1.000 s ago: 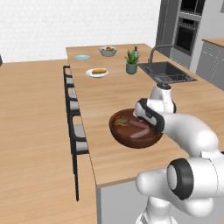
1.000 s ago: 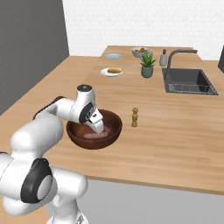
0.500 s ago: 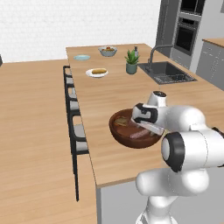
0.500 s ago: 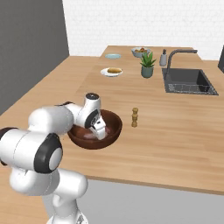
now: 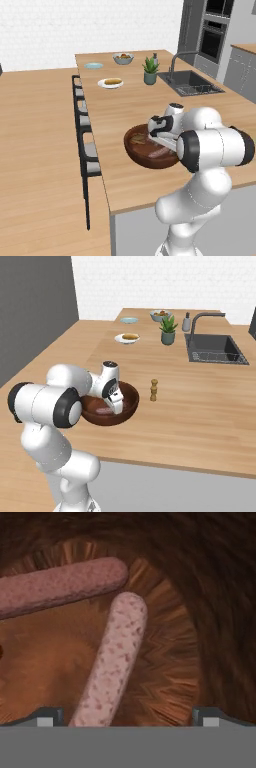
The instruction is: Place one bun and one sausage from the bowl on each plate.
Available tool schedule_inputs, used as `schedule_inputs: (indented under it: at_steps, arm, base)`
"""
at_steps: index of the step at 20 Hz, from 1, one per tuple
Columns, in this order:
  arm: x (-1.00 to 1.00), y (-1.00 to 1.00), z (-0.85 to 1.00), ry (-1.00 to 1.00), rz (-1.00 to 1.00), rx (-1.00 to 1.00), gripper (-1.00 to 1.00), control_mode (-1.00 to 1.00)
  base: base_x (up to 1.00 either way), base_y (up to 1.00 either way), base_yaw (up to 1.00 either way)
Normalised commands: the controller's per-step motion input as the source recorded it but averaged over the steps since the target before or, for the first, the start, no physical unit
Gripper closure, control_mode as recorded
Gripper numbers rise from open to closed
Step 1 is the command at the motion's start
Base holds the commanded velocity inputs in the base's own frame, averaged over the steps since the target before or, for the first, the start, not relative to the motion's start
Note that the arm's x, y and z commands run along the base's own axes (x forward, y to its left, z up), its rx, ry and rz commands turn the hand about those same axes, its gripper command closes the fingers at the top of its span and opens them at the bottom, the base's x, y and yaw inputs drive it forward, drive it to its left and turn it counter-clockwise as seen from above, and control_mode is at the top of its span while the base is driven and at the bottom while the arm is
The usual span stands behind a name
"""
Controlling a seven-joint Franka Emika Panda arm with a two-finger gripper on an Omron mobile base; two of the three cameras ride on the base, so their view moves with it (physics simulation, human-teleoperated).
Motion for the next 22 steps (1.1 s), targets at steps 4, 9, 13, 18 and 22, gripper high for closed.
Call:
schedule_inputs:
  at_steps: [4, 9, 13, 18, 22]
  arm:
    - [0.4, 0.0, -0.25, 0.13, 0.0, 0.0, -1.0, -1.0]
    - [0.08, 0.0, -0.35, 0.15, 0.0, 0.0, -1.0, -1.0]
    - [0.0, 0.0, -0.53, 0.03, 0.0, 0.0, -1.0, -1.0]
    - [0.0, 0.0, -0.13, 0.0, 0.0, 0.0, -1.0, -1.0]
    - [0.0, 0.0, 0.0, 0.0, 0.0, 0.0, 1.0, -1.0]
  base:
    - [0.0, 0.0, 0.0]
    - [0.0, 0.0, 0.0]
    - [0.0, 0.0, 0.0]
    - [0.0, 0.0, 0.0]
    - [0.0, 0.0, 0.0]
